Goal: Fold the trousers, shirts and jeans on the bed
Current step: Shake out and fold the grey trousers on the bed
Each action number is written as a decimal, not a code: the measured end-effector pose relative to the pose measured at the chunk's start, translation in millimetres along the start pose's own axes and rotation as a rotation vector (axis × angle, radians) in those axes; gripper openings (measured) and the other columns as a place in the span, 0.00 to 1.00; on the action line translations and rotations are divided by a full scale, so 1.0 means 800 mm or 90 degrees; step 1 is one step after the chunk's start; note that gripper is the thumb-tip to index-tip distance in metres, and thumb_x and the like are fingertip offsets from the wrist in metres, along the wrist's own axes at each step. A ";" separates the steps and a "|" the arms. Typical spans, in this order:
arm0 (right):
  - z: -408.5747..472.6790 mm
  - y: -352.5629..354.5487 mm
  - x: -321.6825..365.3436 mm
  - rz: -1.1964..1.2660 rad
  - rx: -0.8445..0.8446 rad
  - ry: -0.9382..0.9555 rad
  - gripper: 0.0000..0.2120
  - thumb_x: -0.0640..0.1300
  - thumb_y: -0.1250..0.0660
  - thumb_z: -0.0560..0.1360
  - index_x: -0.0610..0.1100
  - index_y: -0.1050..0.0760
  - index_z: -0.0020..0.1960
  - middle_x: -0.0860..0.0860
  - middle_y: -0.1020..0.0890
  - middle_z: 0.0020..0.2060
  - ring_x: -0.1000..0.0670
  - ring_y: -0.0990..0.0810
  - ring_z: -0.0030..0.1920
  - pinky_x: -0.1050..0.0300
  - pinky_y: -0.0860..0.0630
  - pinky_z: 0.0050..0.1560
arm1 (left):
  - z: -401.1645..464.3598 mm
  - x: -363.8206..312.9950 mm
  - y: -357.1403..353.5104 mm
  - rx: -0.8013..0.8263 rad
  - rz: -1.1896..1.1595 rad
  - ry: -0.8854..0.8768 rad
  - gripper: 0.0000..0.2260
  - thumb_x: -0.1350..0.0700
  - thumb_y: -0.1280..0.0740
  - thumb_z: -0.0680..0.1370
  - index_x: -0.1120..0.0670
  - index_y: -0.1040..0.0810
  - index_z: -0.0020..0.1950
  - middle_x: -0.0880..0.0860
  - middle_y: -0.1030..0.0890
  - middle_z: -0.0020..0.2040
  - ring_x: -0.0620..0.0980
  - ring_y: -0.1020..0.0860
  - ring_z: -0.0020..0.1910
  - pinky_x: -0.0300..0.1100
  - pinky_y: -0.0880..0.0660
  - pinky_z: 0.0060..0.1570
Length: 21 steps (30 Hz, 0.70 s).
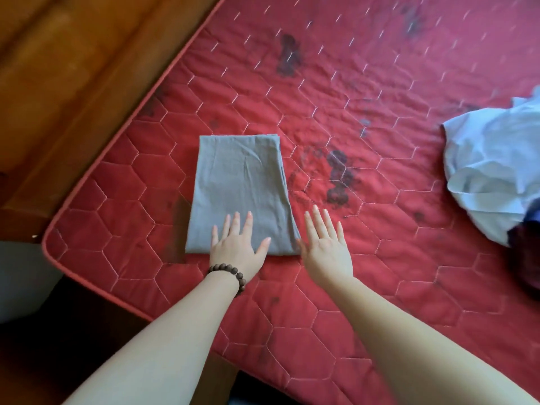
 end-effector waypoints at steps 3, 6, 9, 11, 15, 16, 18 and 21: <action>-0.058 0.071 -0.021 0.041 -0.016 -0.069 0.28 0.55 0.51 0.82 0.47 0.52 0.79 0.49 0.54 0.78 0.48 0.58 0.78 0.47 0.58 0.76 | -0.046 -0.050 0.052 -0.009 -0.034 -0.039 0.32 0.36 0.49 0.78 0.48 0.51 0.78 0.53 0.46 0.78 0.51 0.51 0.78 0.53 0.56 0.75; -0.127 0.136 -0.050 0.090 -0.046 -0.144 0.27 0.54 0.49 0.82 0.49 0.51 0.78 0.50 0.52 0.78 0.49 0.55 0.78 0.48 0.56 0.76 | -0.094 -0.095 0.102 -0.019 -0.054 -0.086 0.31 0.36 0.49 0.78 0.48 0.50 0.78 0.53 0.43 0.78 0.52 0.49 0.77 0.53 0.53 0.75; -0.205 0.190 -0.084 0.104 -0.079 -0.215 0.27 0.51 0.45 0.82 0.47 0.47 0.78 0.47 0.48 0.78 0.47 0.50 0.77 0.48 0.52 0.76 | -0.137 -0.139 0.147 -0.025 -0.050 -0.155 0.30 0.38 0.48 0.79 0.49 0.47 0.78 0.53 0.41 0.77 0.52 0.47 0.77 0.53 0.51 0.75; -0.255 0.214 -0.103 0.091 -0.081 -0.242 0.27 0.51 0.45 0.81 0.47 0.46 0.78 0.46 0.47 0.78 0.47 0.49 0.77 0.47 0.51 0.76 | -0.161 -0.167 0.170 -0.019 -0.033 -0.199 0.30 0.38 0.47 0.79 0.49 0.46 0.78 0.54 0.40 0.77 0.52 0.46 0.76 0.53 0.50 0.74; -0.336 0.245 -0.138 0.114 -0.082 -0.303 0.27 0.51 0.43 0.81 0.50 0.46 0.78 0.47 0.48 0.78 0.48 0.48 0.77 0.47 0.51 0.76 | -0.201 -0.229 0.195 -0.020 0.016 -0.270 0.30 0.39 0.46 0.79 0.50 0.45 0.78 0.55 0.40 0.76 0.54 0.45 0.76 0.53 0.48 0.73; -0.352 0.252 -0.147 0.125 -0.090 -0.320 0.27 0.51 0.42 0.81 0.50 0.46 0.78 0.47 0.48 0.78 0.47 0.47 0.77 0.47 0.50 0.75 | -0.208 -0.247 0.198 -0.020 0.018 -0.283 0.30 0.39 0.46 0.79 0.50 0.45 0.78 0.55 0.40 0.76 0.54 0.45 0.76 0.54 0.47 0.73; -0.380 0.264 -0.167 0.138 -0.107 -0.350 0.27 0.50 0.42 0.80 0.49 0.44 0.77 0.46 0.48 0.78 0.46 0.45 0.76 0.47 0.50 0.75 | -0.221 -0.283 0.201 -0.020 0.027 -0.305 0.30 0.39 0.46 0.79 0.49 0.45 0.78 0.55 0.40 0.76 0.54 0.45 0.76 0.54 0.47 0.73; -0.411 0.281 -0.211 0.153 -0.133 -0.379 0.27 0.50 0.41 0.80 0.48 0.43 0.77 0.45 0.49 0.78 0.46 0.45 0.76 0.47 0.50 0.75 | -0.238 -0.346 0.199 -0.033 0.037 -0.341 0.29 0.39 0.46 0.79 0.49 0.46 0.78 0.55 0.40 0.76 0.53 0.45 0.76 0.54 0.46 0.73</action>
Point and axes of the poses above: each hand's wrist, its own z-axis towards the middle knuckle, its own y-axis out of the back of the hand, x = y × z, the point moved 4 cm from there along z, towards the middle knuckle
